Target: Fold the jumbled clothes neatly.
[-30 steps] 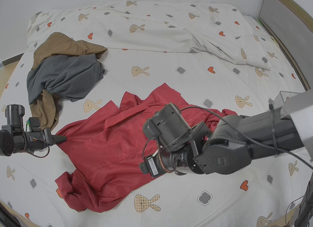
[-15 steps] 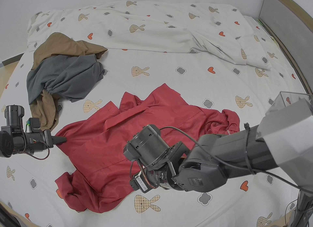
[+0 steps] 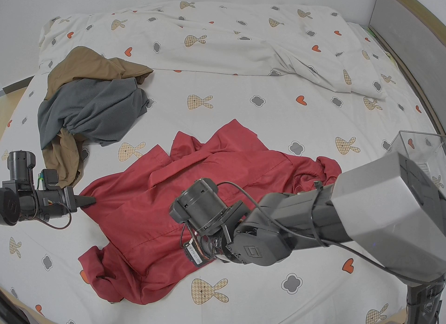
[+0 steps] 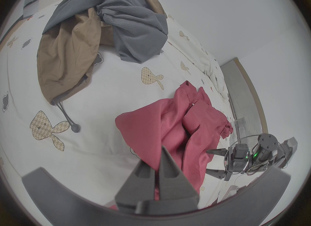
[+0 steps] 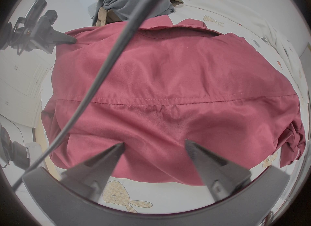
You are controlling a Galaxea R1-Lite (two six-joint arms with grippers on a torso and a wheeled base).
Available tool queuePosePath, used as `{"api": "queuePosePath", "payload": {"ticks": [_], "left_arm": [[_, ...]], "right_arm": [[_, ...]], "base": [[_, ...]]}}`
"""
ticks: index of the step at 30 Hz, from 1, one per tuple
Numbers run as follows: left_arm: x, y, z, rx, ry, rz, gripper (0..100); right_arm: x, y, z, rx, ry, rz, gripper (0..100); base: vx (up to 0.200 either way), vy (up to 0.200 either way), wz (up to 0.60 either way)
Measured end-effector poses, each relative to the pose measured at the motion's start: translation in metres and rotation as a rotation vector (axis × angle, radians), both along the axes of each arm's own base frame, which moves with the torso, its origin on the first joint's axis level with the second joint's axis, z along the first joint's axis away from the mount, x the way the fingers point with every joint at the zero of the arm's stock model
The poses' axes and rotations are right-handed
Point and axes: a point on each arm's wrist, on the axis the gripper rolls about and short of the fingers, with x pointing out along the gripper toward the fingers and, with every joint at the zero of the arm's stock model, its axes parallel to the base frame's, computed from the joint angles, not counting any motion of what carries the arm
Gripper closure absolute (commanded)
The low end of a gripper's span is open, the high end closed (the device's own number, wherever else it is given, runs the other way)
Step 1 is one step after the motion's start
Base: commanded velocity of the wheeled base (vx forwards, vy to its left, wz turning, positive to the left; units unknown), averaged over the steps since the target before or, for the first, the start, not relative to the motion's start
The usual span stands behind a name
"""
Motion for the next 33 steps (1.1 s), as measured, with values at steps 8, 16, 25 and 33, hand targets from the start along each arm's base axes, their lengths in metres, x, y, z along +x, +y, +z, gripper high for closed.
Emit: {"api": "queuePosePath", "payload": {"ticks": [8, 16, 25, 33], "left_arm": [[0.001, 0.0, -0.002, -0.002, 0.008, 0.0, 100], [0.003, 0.001, -0.005, -0.005, 0.017, 0.0, 100], [0.004, 0.002, -0.005, -0.008, 0.02, 0.005, 100], [0.002, 0.002, -0.003, -0.001, 0.03, 0.022, 100]], "right_arm": [[-0.005, -0.005, 0.007, 0.028, 0.011, -0.035, 100], [-0.018, -0.047, 0.039, 0.079, 0.03, -0.126, 100], [-0.044, -0.118, 0.06, 0.077, 0.034, -0.271, 100], [-0.088, -0.191, 0.062, 0.054, 0.047, -0.375, 100]], "base": [[0.0, 0.0, 0.0], [0.0, 0.0, 0.0], [0.0, 0.0, 0.0], [0.0, 0.0, 0.0]]}}
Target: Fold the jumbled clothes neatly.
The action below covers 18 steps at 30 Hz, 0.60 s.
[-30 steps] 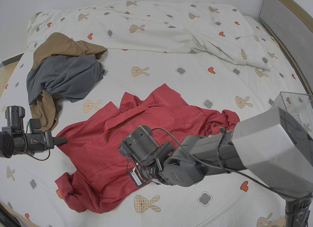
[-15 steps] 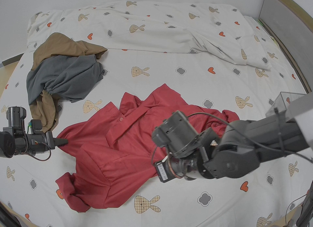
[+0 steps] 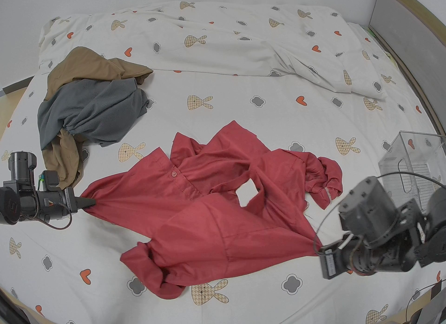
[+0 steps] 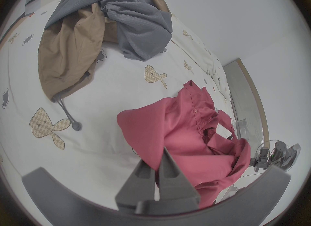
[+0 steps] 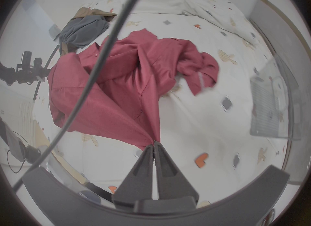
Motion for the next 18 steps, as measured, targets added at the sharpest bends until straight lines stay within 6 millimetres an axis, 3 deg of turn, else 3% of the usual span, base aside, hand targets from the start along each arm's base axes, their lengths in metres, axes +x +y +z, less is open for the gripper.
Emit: {"api": "queuePosePath", "payload": {"ticks": [7, 11, 12, 17, 18], "left_arm": [[-0.015, 0.001, 0.005, 0.026, 0.085, 0.062, 100], [-0.03, 0.004, 0.008, 0.022, 0.171, 0.1, 100], [-0.034, 0.005, 0.009, 0.023, 0.188, 0.111, 100], [-0.046, 0.011, 0.012, 0.079, 0.195, 0.104, 100], [-0.048, 0.012, 0.012, 0.091, 0.195, 0.097, 0]], "right_arm": [[-0.014, -0.065, -0.001, 0.008, -0.007, -0.185, 100], [-0.019, -0.083, -0.003, 0.007, -0.009, -0.253, 100], [-0.02, -0.086, -0.004, 0.005, -0.007, -0.264, 0], [-0.025, -0.092, -0.007, -0.005, -0.005, -0.286, 0], [-0.025, -0.093, -0.008, -0.005, -0.004, -0.287, 0]], "base": [[0.0, 0.0, 0.0], [0.0, 0.0, 0.0], [0.0, 0.0, 0.0], [0.0, 0.0, 0.0], [0.0, 0.0, 0.0]]}}
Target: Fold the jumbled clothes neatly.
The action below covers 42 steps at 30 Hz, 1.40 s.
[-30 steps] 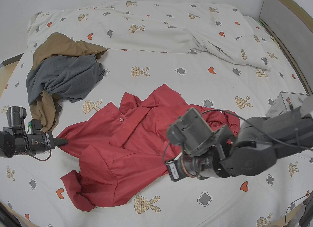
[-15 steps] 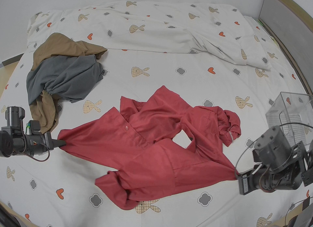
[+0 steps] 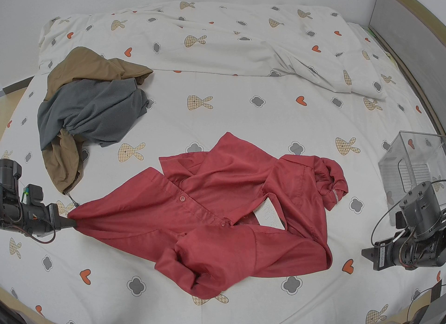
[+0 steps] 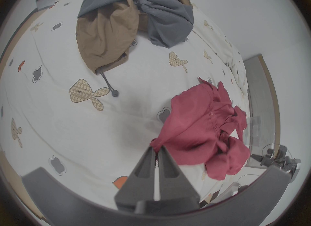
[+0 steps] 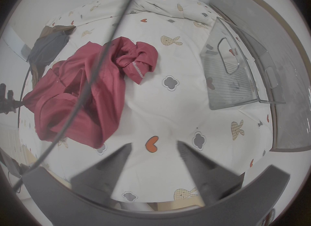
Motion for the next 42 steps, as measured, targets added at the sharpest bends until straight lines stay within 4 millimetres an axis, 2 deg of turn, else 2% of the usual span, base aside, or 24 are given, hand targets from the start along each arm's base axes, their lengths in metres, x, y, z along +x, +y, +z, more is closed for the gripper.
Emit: {"api": "queuePosePath", "payload": {"ticks": [5, 11, 16, 19, 25, 30, 37, 38, 42], "left_arm": [[-0.006, 0.001, 0.0, 0.011, 0.001, -0.002, 0], [-0.009, -0.001, 0.003, 0.013, -0.011, -0.007, 0], [-0.008, -0.003, 0.008, 0.014, -0.03, -0.013, 0], [-0.005, -0.006, 0.013, 0.011, -0.05, -0.03, 0], [0.014, -0.02, 0.023, -0.056, -0.127, -0.146, 0], [0.046, -0.036, 0.019, -0.147, -0.201, -0.279, 0], [0.081, -0.058, -0.011, -0.238, -0.138, -0.363, 0], [0.085, -0.06, -0.016, -0.246, -0.124, -0.369, 0], [0.095, -0.067, -0.031, -0.267, -0.076, -0.385, 0]], "right_arm": [[0.002, 0.006, 0.008, 0.022, -0.031, 0.024, 0], [0.016, 0.021, 0.038, 0.091, -0.133, 0.052, 0], [0.037, 0.049, 0.06, 0.131, -0.185, 0.103, 0], [0.055, 0.076, 0.066, 0.139, -0.192, 0.143, 0], [0.088, 0.147, 0.056, 0.123, -0.176, 0.261, 0], [0.099, 0.196, 0.036, 0.096, -0.149, 0.365, 0], [0.103, 0.228, 0.005, 0.08, -0.072, 0.449, 0], [0.102, 0.231, 0.0, 0.072, -0.06, 0.457, 100], [0.1, 0.239, -0.016, 0.039, -0.013, 0.479, 100]], "base": [[0.0, 0.0, 0.0], [0.0, 0.0, 0.0], [0.0, 0.0, 0.0], [0.0, 0.0, 0.0], [0.0, 0.0, 0.0], [0.0, 0.0, 0.0], [0.0, 0.0, 0.0], [0.0, 0.0, 0.0], [0.0, 0.0, 0.0]]}}
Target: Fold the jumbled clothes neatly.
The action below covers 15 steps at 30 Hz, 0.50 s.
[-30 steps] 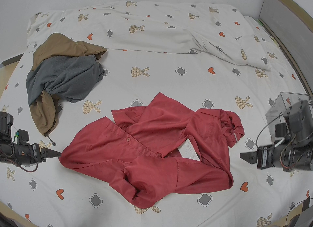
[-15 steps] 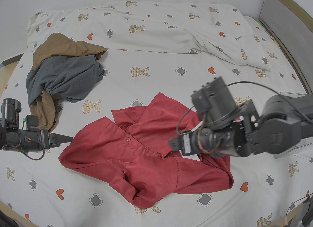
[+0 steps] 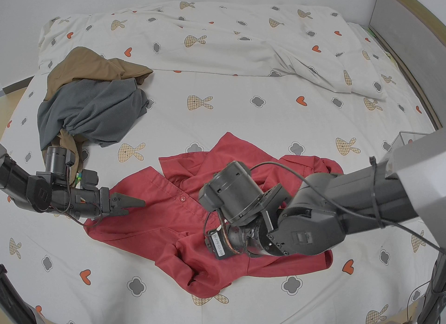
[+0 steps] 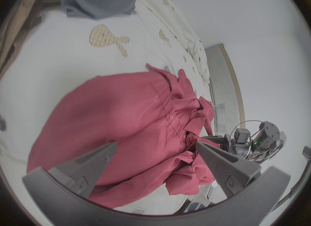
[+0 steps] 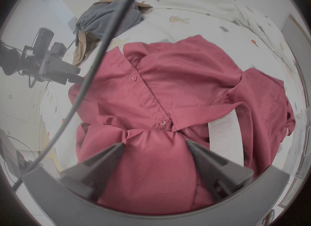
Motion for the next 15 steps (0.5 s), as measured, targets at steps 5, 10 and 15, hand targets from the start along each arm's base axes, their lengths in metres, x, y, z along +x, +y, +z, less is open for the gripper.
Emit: {"api": "queuePosePath", "payload": {"ticks": [5, 10, 15], "left_arm": [[0.005, -0.003, -0.013, -0.003, 0.043, -0.009, 0], [0.009, -0.006, -0.021, -0.008, 0.071, -0.013, 0], [0.01, -0.007, -0.025, -0.011, 0.087, -0.015, 0]], "right_arm": [[0.0, 0.003, -0.011, -0.021, 0.02, -0.002, 100], [-0.002, -0.003, -0.011, -0.03, 0.029, -0.016, 100], [-0.016, -0.024, 0.008, -0.005, 0.023, -0.036, 100]], "base": [[0.0, 0.0, 0.0], [0.0, 0.0, 0.0], [0.0, 0.0, 0.0]]}}
